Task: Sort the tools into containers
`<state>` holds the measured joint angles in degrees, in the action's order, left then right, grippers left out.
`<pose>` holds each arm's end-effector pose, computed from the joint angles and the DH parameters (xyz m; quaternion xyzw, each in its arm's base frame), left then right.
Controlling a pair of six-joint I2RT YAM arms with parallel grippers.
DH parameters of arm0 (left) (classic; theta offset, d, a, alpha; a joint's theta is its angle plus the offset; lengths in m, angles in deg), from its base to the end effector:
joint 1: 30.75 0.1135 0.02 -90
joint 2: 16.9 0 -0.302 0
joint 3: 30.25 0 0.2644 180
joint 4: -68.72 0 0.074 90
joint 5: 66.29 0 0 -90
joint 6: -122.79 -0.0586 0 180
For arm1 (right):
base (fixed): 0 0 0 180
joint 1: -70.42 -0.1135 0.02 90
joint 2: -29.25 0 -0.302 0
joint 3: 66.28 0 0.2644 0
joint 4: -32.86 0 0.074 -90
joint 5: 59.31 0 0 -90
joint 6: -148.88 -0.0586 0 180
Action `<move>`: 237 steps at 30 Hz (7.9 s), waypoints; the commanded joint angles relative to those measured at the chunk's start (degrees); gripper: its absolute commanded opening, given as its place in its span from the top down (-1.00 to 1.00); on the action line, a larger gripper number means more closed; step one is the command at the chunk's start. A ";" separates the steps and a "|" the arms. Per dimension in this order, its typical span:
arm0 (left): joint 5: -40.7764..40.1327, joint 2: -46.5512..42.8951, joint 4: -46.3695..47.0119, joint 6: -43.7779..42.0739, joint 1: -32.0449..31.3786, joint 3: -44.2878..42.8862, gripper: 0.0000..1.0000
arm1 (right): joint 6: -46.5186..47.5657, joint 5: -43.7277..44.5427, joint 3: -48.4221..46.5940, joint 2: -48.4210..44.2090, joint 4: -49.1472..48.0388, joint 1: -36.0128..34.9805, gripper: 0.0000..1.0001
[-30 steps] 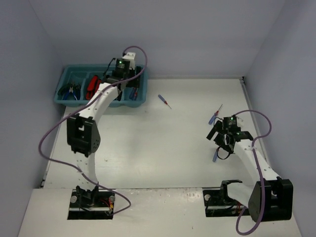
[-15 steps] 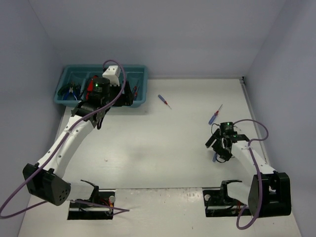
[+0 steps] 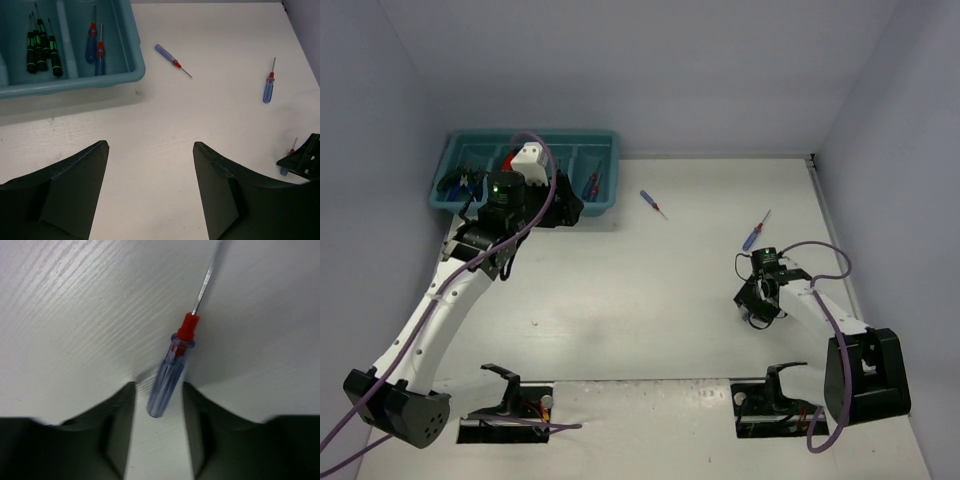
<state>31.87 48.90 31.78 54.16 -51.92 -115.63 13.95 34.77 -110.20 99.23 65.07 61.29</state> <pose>0.2500 -0.1057 0.4382 0.0407 0.8038 -0.2677 0.5298 0.2216 0.0314 0.1684 0.3047 0.9118 0.0937 0.2589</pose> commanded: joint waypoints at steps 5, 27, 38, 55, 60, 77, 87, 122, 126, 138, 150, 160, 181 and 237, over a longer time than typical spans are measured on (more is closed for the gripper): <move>0.81 -4.67 -0.73 -0.02 0.07 1.27 -0.32 | -4.96 5.74 -1.28 0.81 -0.56 -9.09 0.96; -5.53 -14.97 -15.42 -1.14 0.53 3.80 -0.34 | 13.74 -9.43 -75.10 42.59 -12.79 -26.50 1.00; -6.74 -19.81 -20.72 0.34 0.73 4.72 -0.34 | 15.00 -13.10 -107.59 69.84 -15.17 -27.69 0.49; -7.55 -19.58 -21.81 0.36 0.78 5.03 -0.34 | 18.29 9.56 -75.48 43.18 -17.00 -17.24 -0.32; -7.54 -18.57 -21.64 0.06 0.87 4.70 -0.34 | 13.79 13.64 -53.29 32.39 -16.90 -8.18 -0.32; -6.01 -17.62 -21.71 0.17 0.87 4.41 -0.34 | 7.85 6.26 -33.66 32.12 -16.68 7.39 -0.08; -5.17 -18.69 -21.84 1.31 0.91 4.63 -0.34 | 8.55 6.60 -31.74 34.61 -16.82 8.34 0.50; -2.67 -23.56 -22.33 4.86 0.94 6.95 -0.34 | 10.97 -9.15 -80.46 57.98 -38.74 -27.84 0.81; -2.35 -24.19 -22.58 5.17 0.94 7.47 -0.33 | 9.94 -9.79 -83.74 62.11 -41.40 -28.29 0.56; -2.79 -23.76 -22.93 4.20 0.87 7.31 -0.34 | 17.80 -8.02 -81.00 56.08 -42.11 -26.47 -0.30; -2.36 -21.50 -22.76 2.54 0.87 7.23 -0.34 | 30.01 -10.86 -61.76 44.56 -36.14 -16.44 -0.18; -1.27 -19.29 -22.76 1.96 0.87 6.65 -0.34 | 36.19 -12.48 -60.59 50.93 -31.18 -14.56 -0.19; -1.42 -16.90 -22.76 2.01 0.90 7.55 -0.34 | 37.22 -10.23 -67.64 65.40 -29.48 -14.77 -0.14; 47.18 5.96 -22.50 -45.18 -9.47 -14.39 -0.30 | 46.43 -56.84 -45.02 5.44 -2.76 -25.75 1.00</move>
<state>75.33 54.04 7.52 11.23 -57.21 -127.30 61.52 -16.04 -151.99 106.89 62.37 36.30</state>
